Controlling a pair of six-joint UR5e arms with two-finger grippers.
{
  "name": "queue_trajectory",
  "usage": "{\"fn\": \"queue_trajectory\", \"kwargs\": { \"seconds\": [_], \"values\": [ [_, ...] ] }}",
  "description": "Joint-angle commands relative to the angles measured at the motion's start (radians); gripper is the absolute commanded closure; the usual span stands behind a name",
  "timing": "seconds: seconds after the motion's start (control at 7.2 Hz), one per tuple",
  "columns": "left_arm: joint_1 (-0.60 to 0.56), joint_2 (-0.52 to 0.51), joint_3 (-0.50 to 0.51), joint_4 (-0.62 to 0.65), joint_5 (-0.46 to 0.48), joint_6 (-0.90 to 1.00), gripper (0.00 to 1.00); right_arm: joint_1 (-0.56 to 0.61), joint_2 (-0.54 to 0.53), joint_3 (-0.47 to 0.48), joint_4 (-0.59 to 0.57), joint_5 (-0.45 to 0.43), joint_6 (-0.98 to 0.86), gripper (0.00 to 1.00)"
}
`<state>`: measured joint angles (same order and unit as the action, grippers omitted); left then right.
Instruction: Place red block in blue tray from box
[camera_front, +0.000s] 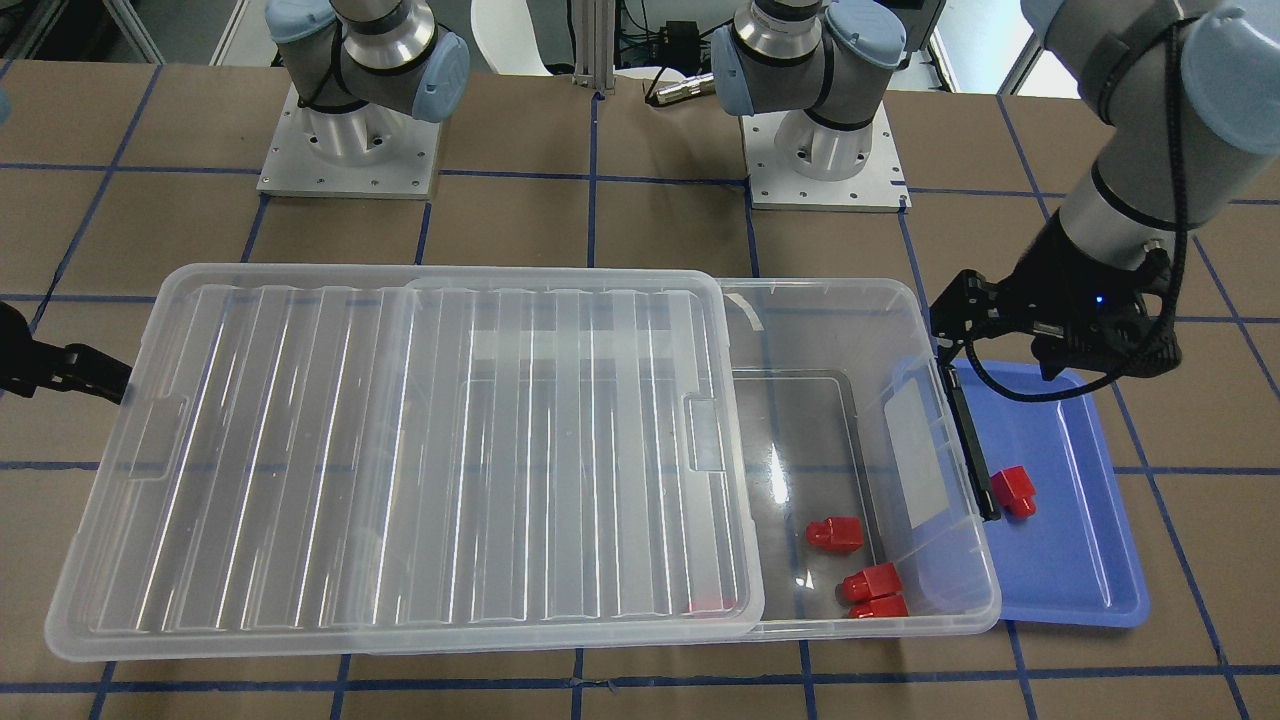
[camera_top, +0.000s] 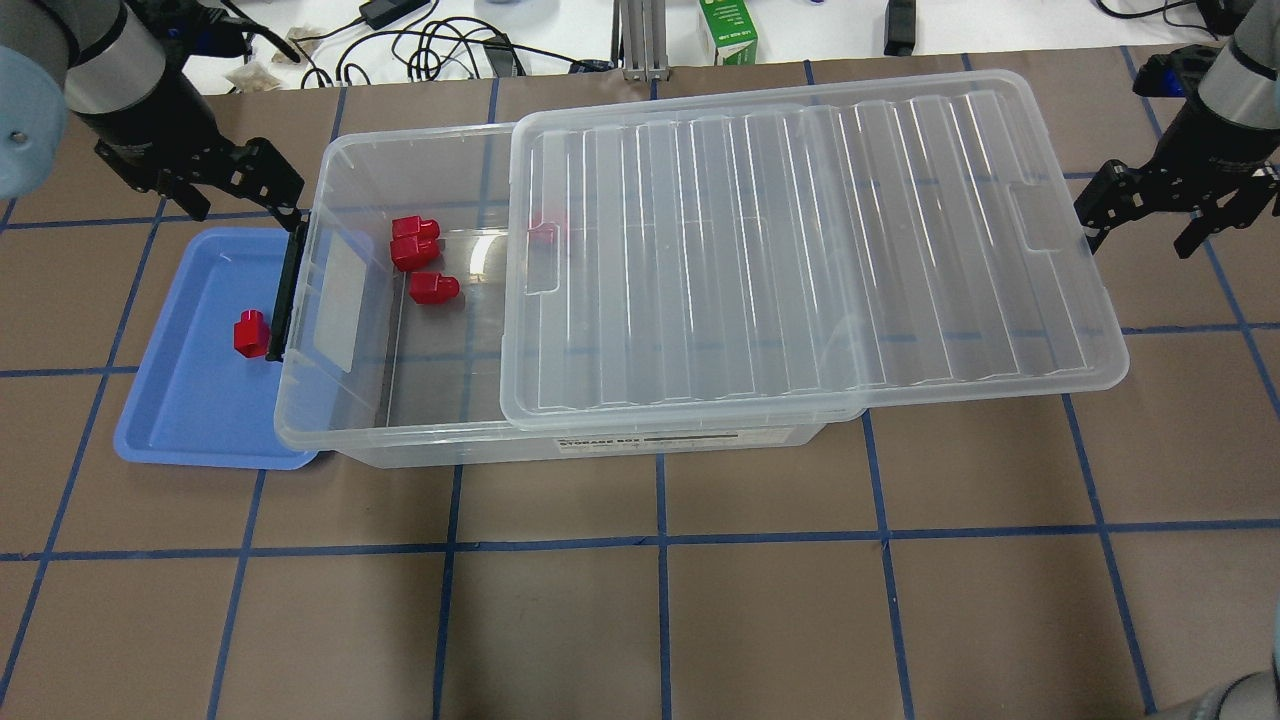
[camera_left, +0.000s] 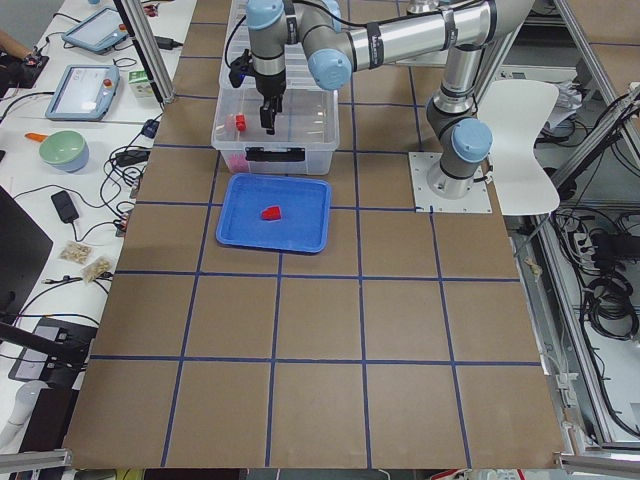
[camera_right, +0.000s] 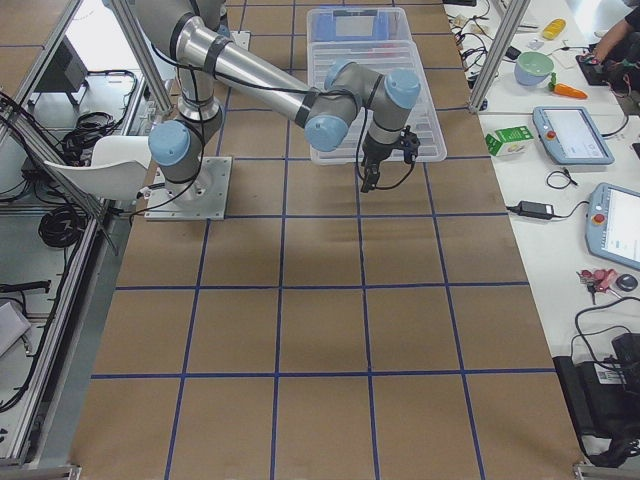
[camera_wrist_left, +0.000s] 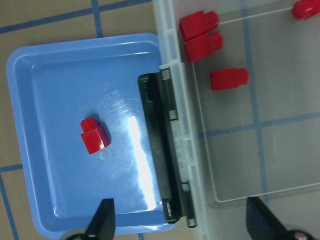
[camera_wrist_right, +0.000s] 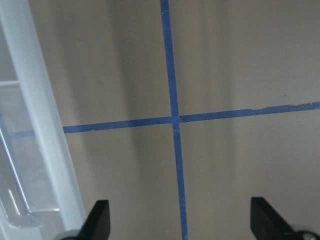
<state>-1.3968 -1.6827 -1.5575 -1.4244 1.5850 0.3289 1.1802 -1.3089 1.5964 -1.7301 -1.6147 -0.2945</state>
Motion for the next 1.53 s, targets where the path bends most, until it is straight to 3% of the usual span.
{"fn": "queue_trajectory", "kwargs": {
  "seconds": [0.0,0.28,0.97,1.25,1.39],
  "values": [
    [-0.1,0.017,-0.006,-0.005,-0.014,-0.122,0.03,0.059,-0.001,-0.001,0.0,0.009,0.105,0.0],
    [-0.151,0.026,-0.021,-0.001,-0.014,-0.16,0.03,0.12,-0.004,-0.001,0.0,0.009,0.211,0.0],
    [-0.153,0.037,-0.024,-0.011,-0.014,-0.163,0.0,0.294,0.0,-0.001,0.0,0.009,0.447,0.0],
    [-0.153,0.043,-0.019,-0.011,0.063,-0.166,0.0,0.32,0.002,-0.001,0.001,0.01,0.482,0.0],
    [-0.156,0.034,-0.019,-0.013,0.058,-0.21,0.0,0.328,-0.001,-0.003,0.0,0.03,0.482,0.0]
  ]
}}
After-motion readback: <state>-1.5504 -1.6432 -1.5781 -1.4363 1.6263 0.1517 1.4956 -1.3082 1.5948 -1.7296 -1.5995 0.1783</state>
